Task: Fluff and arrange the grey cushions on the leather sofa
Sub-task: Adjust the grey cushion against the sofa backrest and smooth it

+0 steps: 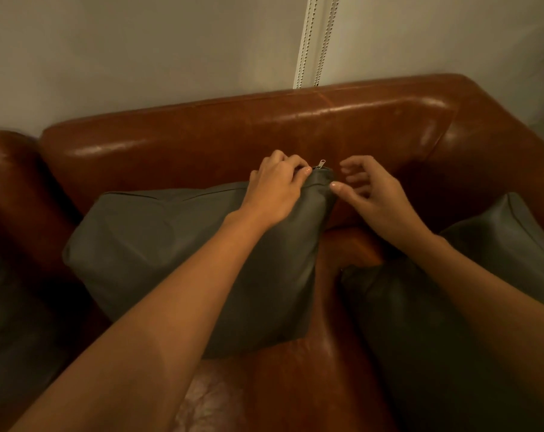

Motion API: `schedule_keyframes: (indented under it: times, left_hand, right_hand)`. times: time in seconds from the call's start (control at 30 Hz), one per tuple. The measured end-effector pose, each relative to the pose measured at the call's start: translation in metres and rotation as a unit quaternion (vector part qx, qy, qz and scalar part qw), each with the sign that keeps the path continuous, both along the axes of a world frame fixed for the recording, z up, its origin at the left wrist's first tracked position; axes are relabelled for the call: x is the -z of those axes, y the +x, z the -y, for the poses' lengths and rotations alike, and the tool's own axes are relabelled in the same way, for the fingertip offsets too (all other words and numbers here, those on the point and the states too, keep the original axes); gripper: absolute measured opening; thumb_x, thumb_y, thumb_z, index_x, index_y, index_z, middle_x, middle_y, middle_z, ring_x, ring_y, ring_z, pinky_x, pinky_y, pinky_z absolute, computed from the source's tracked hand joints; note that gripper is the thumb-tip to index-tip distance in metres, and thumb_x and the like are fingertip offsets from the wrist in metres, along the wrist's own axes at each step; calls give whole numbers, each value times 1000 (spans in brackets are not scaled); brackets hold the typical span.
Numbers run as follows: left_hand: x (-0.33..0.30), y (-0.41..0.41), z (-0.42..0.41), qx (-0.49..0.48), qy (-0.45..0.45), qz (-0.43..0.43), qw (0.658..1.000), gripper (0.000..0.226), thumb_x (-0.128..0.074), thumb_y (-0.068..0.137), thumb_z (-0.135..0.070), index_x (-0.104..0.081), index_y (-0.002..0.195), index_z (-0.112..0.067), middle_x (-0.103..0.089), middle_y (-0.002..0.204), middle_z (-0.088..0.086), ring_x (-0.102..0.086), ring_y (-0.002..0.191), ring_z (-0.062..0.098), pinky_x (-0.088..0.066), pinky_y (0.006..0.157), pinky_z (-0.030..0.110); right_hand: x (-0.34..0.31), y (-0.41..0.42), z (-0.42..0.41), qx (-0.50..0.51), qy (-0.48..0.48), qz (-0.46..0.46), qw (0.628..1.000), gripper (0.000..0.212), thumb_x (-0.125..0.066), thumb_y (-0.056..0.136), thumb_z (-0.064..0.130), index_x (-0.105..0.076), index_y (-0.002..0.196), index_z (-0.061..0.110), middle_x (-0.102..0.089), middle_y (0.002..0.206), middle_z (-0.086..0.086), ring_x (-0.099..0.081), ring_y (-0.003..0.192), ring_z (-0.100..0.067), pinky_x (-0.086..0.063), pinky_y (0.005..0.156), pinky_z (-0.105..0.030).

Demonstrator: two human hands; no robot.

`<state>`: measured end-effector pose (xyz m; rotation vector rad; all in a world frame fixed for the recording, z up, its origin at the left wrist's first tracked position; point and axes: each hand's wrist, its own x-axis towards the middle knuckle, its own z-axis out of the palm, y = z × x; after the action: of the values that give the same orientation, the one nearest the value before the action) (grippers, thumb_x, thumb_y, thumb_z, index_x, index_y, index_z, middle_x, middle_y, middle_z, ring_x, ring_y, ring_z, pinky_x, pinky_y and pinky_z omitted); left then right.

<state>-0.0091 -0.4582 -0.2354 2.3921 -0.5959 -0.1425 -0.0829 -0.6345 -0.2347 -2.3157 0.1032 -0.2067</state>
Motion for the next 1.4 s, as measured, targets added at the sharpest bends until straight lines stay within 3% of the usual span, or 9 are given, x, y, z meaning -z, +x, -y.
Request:
schedule_keyframes:
  times: [0.2, 0.4, 0.5, 0.63, 0.8, 0.9, 1.07, 1.23, 1.4]
  left_hand:
    - [1, -5, -43, 22, 107, 24, 994, 48, -27, 102, -48, -41, 143, -28, -47, 137, 3, -34, 132, 23, -21, 109, 45]
    - [5, -10, -170, -218, 246, 116, 937, 41, -36, 100, -45, -56, 129, -25, -50, 138, 6, -20, 143, 32, 3, 108, 69]
    - [11, -22, -233, -375, 110, -55, 919, 48, -31, 101, -51, -47, 138, -25, -41, 146, 10, -27, 139, 37, -10, 114, 62]
    - [29, -50, -265, -416, -203, -274, 843, 57, -32, 98, -59, -42, 144, -27, -49, 140, -1, -45, 128, 30, -41, 103, 49]
    - [28, -79, -273, -390, -245, -284, 841, 33, -46, 99, -44, -65, 115, -21, -67, 110, 9, -69, 83, 33, -60, 71, 41]
    - [32, -90, -272, -347, -205, -276, 872, 20, -55, 96, -37, -66, 108, -25, -69, 106, 7, -69, 82, 27, -61, 69, 38]
    - [31, -77, -280, -289, -97, -213, 928, 15, -54, 98, -32, -67, 103, -28, -66, 103, 0, -63, 90, 18, -55, 78, 37]
    - [39, -64, -277, -266, 14, -105, 958, 17, -55, 97, -22, -69, 106, -20, -50, 114, -1, -50, 111, 21, -44, 97, 41]
    - [35, -66, -276, -228, 83, -109, 964, 26, -57, 96, -30, -64, 117, -16, -42, 134, 1, -38, 122, 28, -36, 103, 46]
  right_hand:
    - [3, 12, -14, 26, -22, -12, 999, 37, -66, 92, 28, -63, 128, 20, -66, 116, 1, -63, 101, -12, -53, 90, -28]
    - [-9, 17, -14, 33, -54, 4, 998, 30, -53, 100, 25, -67, 120, 7, -67, 107, 0, -59, 101, -11, -43, 88, -22]
    - [-9, 24, -25, 52, -60, 9, 997, 29, -50, 101, 21, -66, 119, 5, -68, 103, -7, -58, 90, -13, -43, 81, -27]
    - [-8, 33, -35, 82, -67, 17, 994, 30, -48, 102, 19, -64, 122, 5, -67, 114, -10, -56, 102, -14, -43, 89, -29]
    - [-9, 57, -47, 235, 27, 14, 971, 27, -47, 102, 22, -64, 122, 14, -64, 120, -6, -58, 111, -16, -47, 91, -31]
    - [-9, 66, -61, 277, 33, -18, 960, 28, -47, 100, 17, -58, 126, 18, -55, 131, -5, -49, 124, -19, -43, 105, -37]
    - [-13, 59, -139, 40, -104, 126, 986, 28, -52, 90, 14, -60, 116, 11, -53, 130, -15, -45, 127, -34, -31, 109, -55]
    - [-4, 45, -243, -227, -53, 5, 972, 23, -53, 99, 23, -64, 119, 17, -53, 136, -5, -39, 136, -20, -25, 115, -53]
    - [7, 27, -251, -291, -178, -67, 938, 61, -39, 95, 61, -23, 151, 41, -26, 159, 6, -19, 147, -16, -12, 119, -47]
